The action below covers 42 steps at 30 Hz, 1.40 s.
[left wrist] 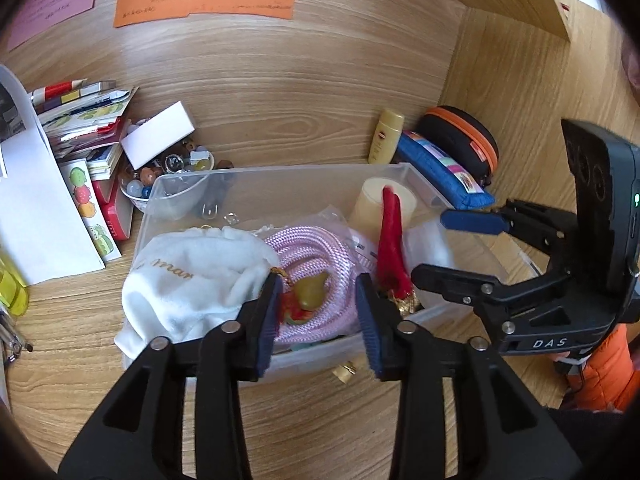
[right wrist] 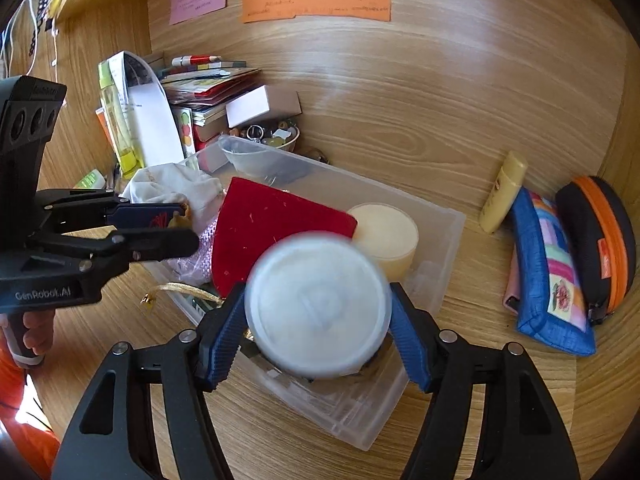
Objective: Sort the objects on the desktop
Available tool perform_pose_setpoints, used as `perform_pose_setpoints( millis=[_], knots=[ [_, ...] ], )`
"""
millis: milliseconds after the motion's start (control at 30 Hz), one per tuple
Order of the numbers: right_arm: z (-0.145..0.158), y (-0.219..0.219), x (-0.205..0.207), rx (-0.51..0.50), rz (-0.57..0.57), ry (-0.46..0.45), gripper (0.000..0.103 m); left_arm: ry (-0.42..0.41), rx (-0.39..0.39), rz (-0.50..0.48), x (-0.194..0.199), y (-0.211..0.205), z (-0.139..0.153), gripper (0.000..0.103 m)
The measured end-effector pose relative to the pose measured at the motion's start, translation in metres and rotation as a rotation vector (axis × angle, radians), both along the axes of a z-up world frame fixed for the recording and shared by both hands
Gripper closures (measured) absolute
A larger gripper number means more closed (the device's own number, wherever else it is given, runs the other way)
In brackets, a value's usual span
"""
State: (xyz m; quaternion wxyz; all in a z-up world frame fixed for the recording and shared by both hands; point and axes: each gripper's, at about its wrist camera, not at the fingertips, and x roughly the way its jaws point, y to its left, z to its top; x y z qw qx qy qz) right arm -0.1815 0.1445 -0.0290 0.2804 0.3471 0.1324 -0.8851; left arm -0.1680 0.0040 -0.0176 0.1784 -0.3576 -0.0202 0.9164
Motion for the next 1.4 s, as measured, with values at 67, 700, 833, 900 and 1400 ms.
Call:
perform_pose_setpoints(
  millis=[67,700,833,900,1400],
  knots=[
    [0.002,-0.001,0.002,0.0,0.002,0.009,0.036,0.016,-0.014,-0.01,0.006,0.004,0.001,0.055],
    [0.022,0.004,0.037,0.008,-0.035,0.082,0.019,0.146,-0.074,0.138,0.045,-0.017,0.028,0.011],
    [0.025,0.008,0.043,-0.002,-0.055,0.08,0.016,0.168,-0.094,0.206,0.055,-0.024,0.034,0.006],
    [0.027,0.01,0.046,-0.003,-0.077,0.08,0.016,0.183,-0.105,0.245,0.061,-0.027,0.037,0.005],
    [0.043,0.025,0.099,-0.17,-0.156,0.151,0.0,0.267,-0.132,0.311,0.105,-0.017,0.036,0.001]
  ],
)
